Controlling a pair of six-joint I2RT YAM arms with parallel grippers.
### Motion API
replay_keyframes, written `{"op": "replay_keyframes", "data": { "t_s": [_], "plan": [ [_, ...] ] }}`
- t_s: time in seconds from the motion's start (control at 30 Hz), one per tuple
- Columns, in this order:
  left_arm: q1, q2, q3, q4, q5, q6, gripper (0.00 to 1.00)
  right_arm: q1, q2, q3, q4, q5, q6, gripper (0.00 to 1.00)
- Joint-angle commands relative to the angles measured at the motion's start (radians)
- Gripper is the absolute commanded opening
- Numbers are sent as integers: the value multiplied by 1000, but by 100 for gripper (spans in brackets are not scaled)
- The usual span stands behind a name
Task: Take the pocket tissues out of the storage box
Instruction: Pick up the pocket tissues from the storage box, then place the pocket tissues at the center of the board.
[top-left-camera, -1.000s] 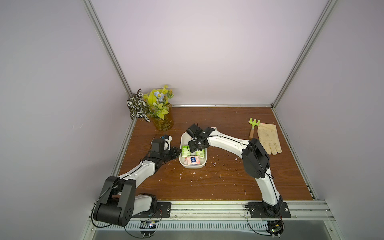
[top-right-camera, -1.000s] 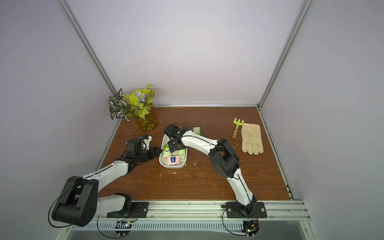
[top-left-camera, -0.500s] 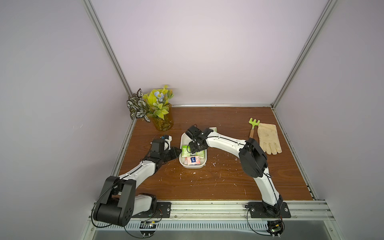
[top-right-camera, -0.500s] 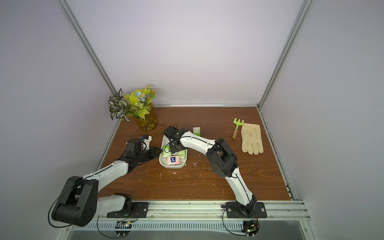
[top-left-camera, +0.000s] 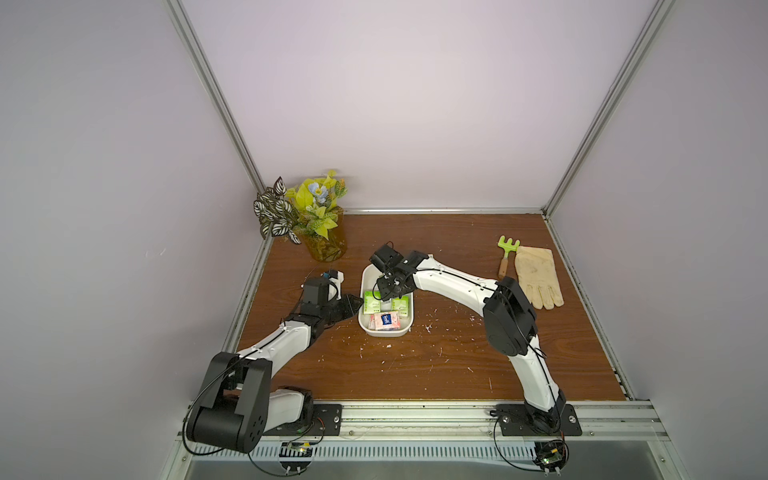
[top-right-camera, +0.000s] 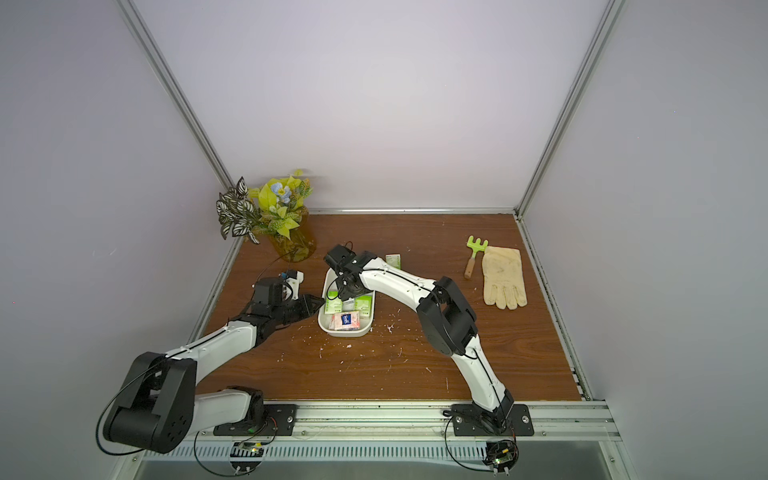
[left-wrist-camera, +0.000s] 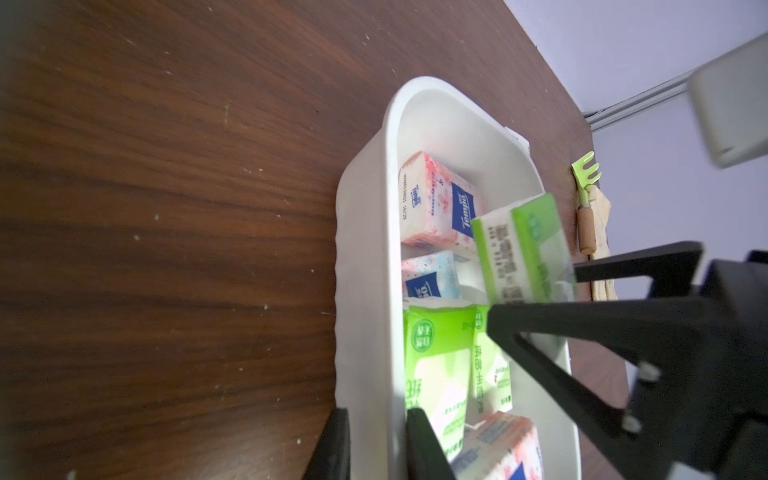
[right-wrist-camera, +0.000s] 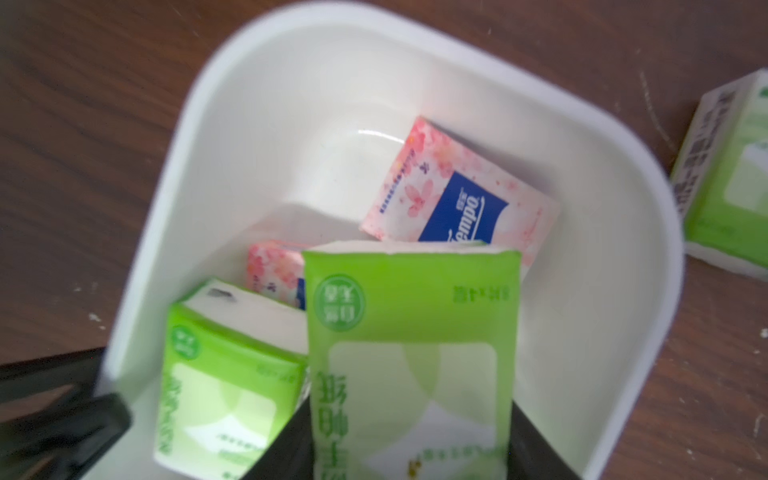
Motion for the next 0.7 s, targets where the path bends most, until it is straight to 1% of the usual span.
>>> {"op": "replay_keyframes", "data": {
  "t_s": [0.0,0.27,0.53,0.67],
  "plan": [
    [-7,-14,-12,-1,-14,11,20,-19,-101,58,-37,21,-19,56],
    [-7,-19,-17,4,-24,3,20,-110,-140,47,-30,34,-41,56],
    [-7,-19,-13,-1,-28,5,20,-246,-172,-82,49,40,-61,56],
    [-7,-19,-12,-3,-28,6,20,-303,-162,-126,82,18,-61,56]
  ]
}}
